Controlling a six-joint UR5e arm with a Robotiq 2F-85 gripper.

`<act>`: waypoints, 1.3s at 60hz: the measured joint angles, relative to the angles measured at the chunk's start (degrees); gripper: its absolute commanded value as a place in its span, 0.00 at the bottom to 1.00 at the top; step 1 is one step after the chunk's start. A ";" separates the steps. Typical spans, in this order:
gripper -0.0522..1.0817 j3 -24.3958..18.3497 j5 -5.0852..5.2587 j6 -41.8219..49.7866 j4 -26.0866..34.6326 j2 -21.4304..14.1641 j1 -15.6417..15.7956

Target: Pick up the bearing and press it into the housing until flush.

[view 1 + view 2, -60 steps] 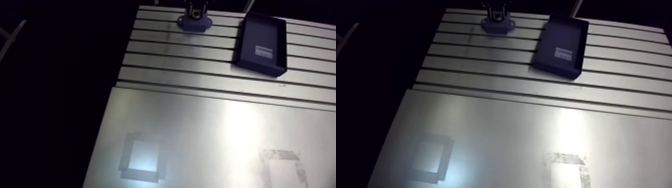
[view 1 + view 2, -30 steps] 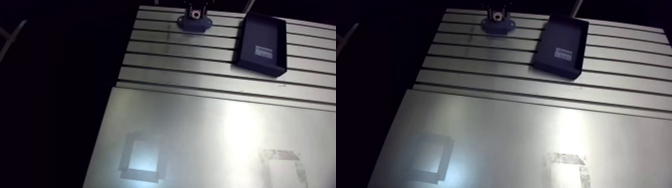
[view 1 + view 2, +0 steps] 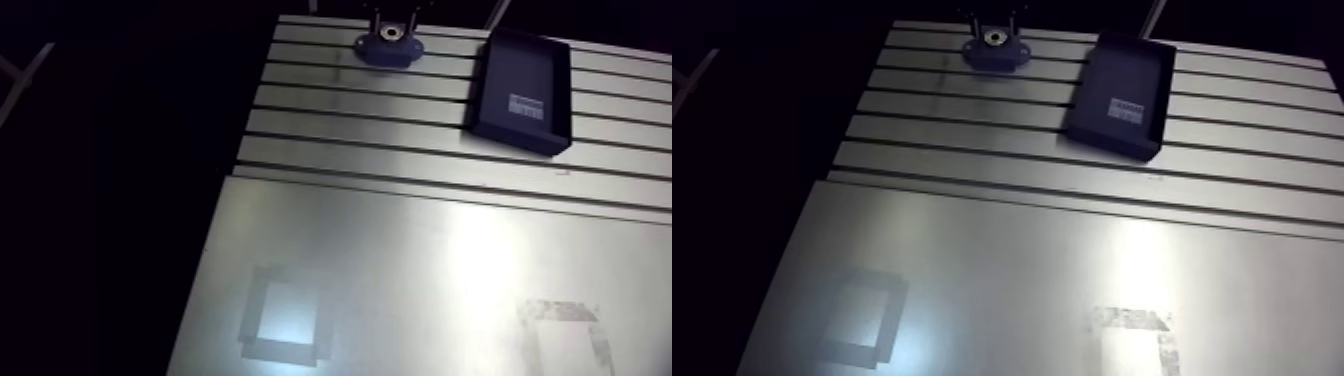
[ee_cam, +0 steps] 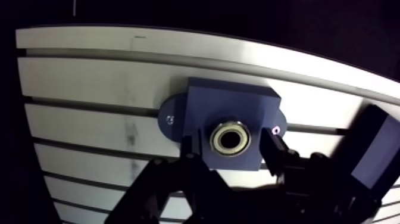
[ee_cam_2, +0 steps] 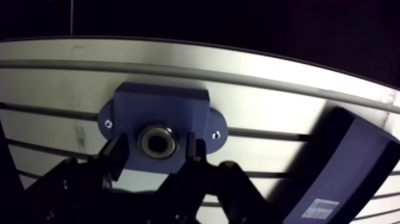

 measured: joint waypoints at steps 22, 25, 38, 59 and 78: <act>0.05 -0.49 0.12 0.07 0.28 -1.78 0.02; 0.05 -0.57 0.12 0.06 0.43 -2.07 0.07; 0.13 -1.37 0.06 0.01 2.13 -3.43 0.21; 1.00 -1.92 0.36 -0.02 5.02 -4.56 -0.38; 1.00 -2.08 0.54 0.11 4.90 -4.40 -0.75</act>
